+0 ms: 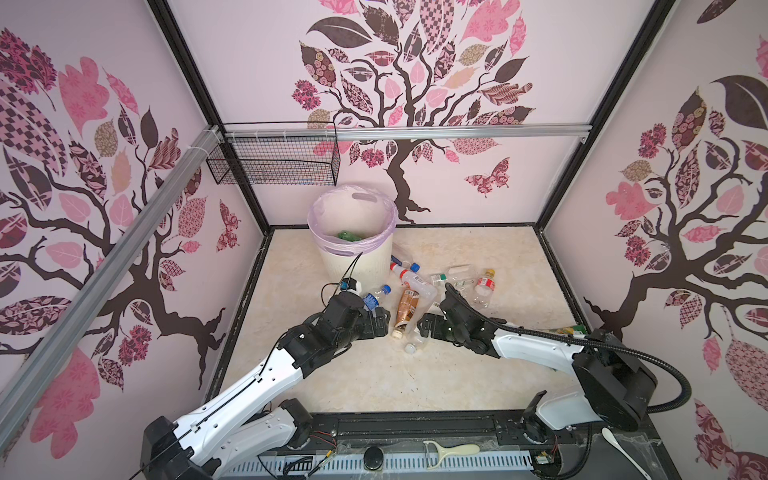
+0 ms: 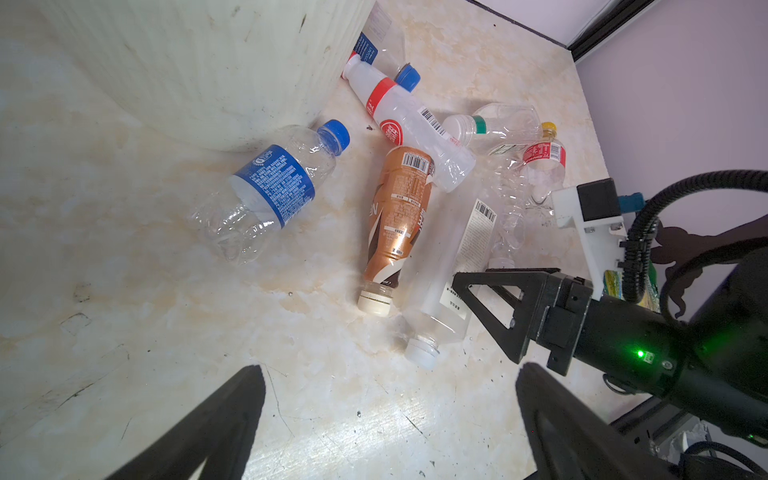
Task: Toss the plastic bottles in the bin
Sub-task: 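Position right gripper around the clear square barcode bottle and close on it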
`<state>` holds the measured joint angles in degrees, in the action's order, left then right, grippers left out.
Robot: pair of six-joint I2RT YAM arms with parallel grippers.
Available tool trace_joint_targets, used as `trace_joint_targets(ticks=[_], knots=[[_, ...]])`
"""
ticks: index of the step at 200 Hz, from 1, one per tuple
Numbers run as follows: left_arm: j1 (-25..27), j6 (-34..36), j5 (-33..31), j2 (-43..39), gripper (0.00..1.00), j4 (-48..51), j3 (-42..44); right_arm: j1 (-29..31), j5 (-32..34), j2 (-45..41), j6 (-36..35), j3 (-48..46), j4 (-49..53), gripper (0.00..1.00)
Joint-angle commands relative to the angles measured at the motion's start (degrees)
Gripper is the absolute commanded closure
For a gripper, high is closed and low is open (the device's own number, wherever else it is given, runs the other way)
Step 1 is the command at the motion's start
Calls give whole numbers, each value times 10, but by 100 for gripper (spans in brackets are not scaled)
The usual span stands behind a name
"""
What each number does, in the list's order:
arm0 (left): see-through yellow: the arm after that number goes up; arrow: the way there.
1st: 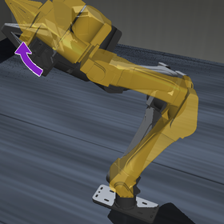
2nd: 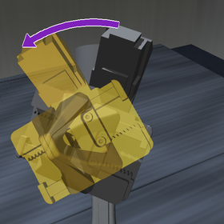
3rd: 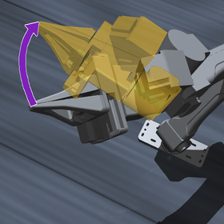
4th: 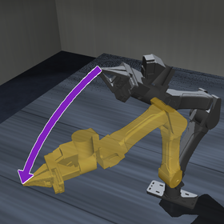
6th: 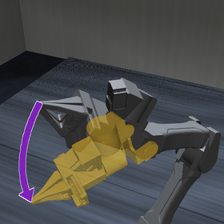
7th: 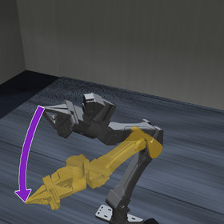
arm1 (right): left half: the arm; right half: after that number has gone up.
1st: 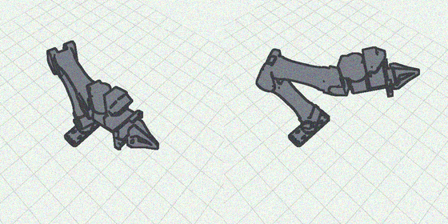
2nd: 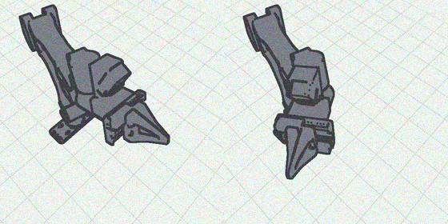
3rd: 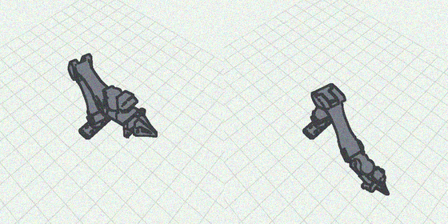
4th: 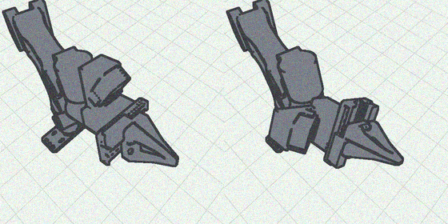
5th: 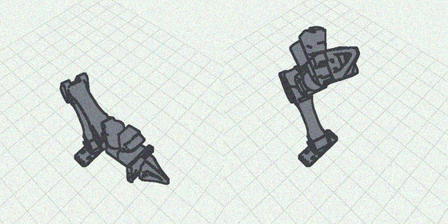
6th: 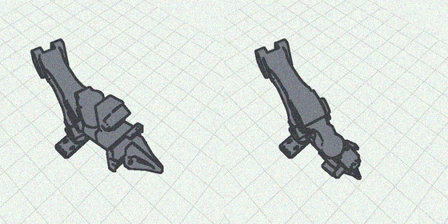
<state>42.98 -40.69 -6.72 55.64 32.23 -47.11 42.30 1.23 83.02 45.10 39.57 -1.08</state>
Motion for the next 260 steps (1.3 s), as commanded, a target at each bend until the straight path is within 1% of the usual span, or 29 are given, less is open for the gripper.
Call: trace_joint_targets(ticks=[1, 46, 88, 130, 184, 239, 260], knots=[[2, -4, 2, -8, 2, -6, 12, 7, -3, 19, 8, 35, 7, 1], [2, -5, -1, -17, 2, -4, 21, 21, 14, 58, 14, 47, 11, 1], [2, -4, -3, -20, 2, -6, 26, 24, 41, 61, 6, 30, 21, 3], [2, -8, 2, -11, 2, -17, 28, 23, 74, 29, -7, 6, 34, 3], [2, -12, 6, -5, 2, -23, 32, 23, 115, -6, -38, 11, 78, 3], [2, -16, 11, 1, 2, -34, 32, 23, 93, -34, -19, 13, 85, 2], [2, -16, 12, 2, 2, -35, 33, 35, 96, -34, -10, 15, 77, 3]])
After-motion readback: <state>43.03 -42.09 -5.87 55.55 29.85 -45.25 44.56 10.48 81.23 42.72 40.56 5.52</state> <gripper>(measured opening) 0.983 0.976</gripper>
